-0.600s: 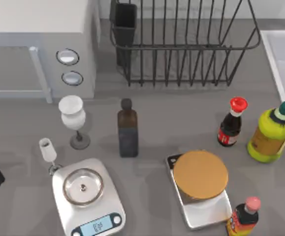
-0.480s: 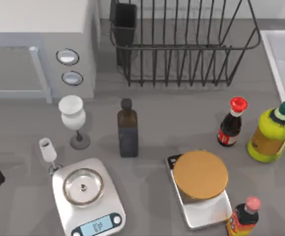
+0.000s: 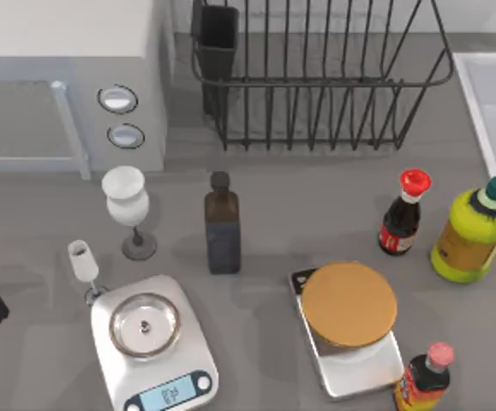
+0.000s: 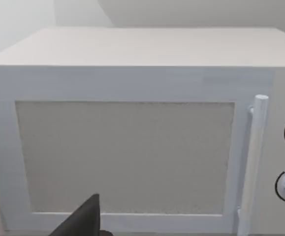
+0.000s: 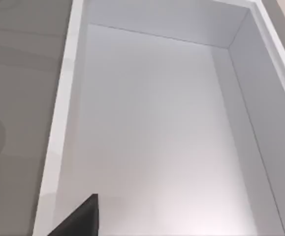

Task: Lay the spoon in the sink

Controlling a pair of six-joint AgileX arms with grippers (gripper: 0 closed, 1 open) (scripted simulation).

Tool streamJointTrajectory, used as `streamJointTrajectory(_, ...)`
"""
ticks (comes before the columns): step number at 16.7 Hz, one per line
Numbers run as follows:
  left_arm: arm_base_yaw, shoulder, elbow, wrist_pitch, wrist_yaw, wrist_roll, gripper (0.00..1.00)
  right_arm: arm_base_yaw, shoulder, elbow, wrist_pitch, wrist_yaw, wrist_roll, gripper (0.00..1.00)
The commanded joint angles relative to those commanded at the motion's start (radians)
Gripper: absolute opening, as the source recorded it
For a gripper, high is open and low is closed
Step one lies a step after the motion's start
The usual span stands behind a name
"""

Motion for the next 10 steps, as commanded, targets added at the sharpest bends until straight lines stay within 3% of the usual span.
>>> streamJointTrajectory(10, 0.000, 0.000, 0.000, 0.000, 0.000, 0.000, 1.00, -0.298, 0.813, 0.476, -0.606, -0.002, -0.492, 1.00)
